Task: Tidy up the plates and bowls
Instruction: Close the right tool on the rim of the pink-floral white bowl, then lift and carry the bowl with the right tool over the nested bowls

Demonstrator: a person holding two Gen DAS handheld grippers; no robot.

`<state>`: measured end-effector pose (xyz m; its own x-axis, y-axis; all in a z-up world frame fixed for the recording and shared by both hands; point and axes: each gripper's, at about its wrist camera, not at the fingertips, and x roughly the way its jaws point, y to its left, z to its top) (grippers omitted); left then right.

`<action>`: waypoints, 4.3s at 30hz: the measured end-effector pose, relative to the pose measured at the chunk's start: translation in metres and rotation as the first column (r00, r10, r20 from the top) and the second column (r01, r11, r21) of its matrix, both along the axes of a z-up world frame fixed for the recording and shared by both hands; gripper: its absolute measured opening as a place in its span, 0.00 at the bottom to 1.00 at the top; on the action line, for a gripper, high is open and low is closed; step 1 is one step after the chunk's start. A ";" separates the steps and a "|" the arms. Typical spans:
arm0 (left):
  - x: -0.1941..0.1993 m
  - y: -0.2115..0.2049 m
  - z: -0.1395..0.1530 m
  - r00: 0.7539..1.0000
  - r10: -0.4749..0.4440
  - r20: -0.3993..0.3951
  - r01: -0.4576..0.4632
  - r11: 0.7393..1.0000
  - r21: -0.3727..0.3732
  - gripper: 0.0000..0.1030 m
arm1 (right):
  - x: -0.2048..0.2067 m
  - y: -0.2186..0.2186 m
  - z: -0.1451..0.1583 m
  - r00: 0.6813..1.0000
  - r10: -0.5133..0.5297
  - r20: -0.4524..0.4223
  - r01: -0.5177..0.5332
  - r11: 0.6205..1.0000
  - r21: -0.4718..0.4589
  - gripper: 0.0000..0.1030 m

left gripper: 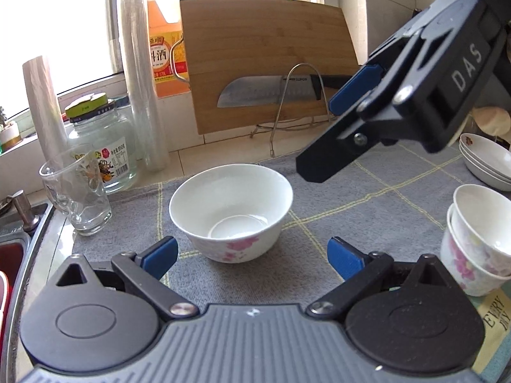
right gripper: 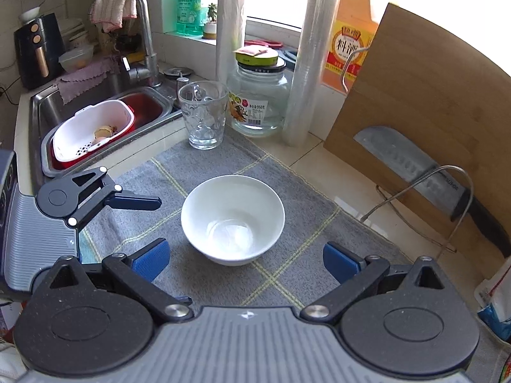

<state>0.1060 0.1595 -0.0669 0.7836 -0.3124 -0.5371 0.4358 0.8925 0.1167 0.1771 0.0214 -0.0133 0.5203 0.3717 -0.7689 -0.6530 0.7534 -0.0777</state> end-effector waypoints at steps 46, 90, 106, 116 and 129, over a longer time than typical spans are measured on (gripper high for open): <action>0.039 0.002 -0.009 0.999 -0.011 -0.032 0.011 1.000 0.001 0.90 | 0.094 0.015 -0.052 0.952 0.018 -0.304 0.023 0.991 0.129 0.74; -0.081 -0.088 0.045 0.977 -0.213 0.031 0.211 0.976 0.061 0.90 | -0.050 -0.105 0.015 0.970 -0.098 -0.224 0.148 0.965 0.217 0.74; -0.101 -0.126 0.037 0.958 -0.287 -0.008 0.287 0.956 0.056 0.90 | -0.083 -0.147 0.014 0.959 -0.162 -0.231 0.209 0.959 0.194 0.74; -0.105 -0.137 0.029 0.947 -0.317 -0.055 0.320 0.946 0.049 0.90 | -0.091 -0.161 0.006 0.947 -0.189 -0.261 0.238 0.955 0.174 0.74; -0.106 -0.140 0.022 0.936 -0.332 -0.117 0.339 0.940 0.044 0.90 | -0.095 -0.163 -0.006 0.935 -0.202 -0.292 0.254 0.956 0.150 0.74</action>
<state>0.0001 0.0193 -0.0446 0.5767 -0.5102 -0.6381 0.7213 0.6847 0.1044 0.0824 -0.1416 -0.0197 0.3891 0.4146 -0.8227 -0.4383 0.8688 0.2306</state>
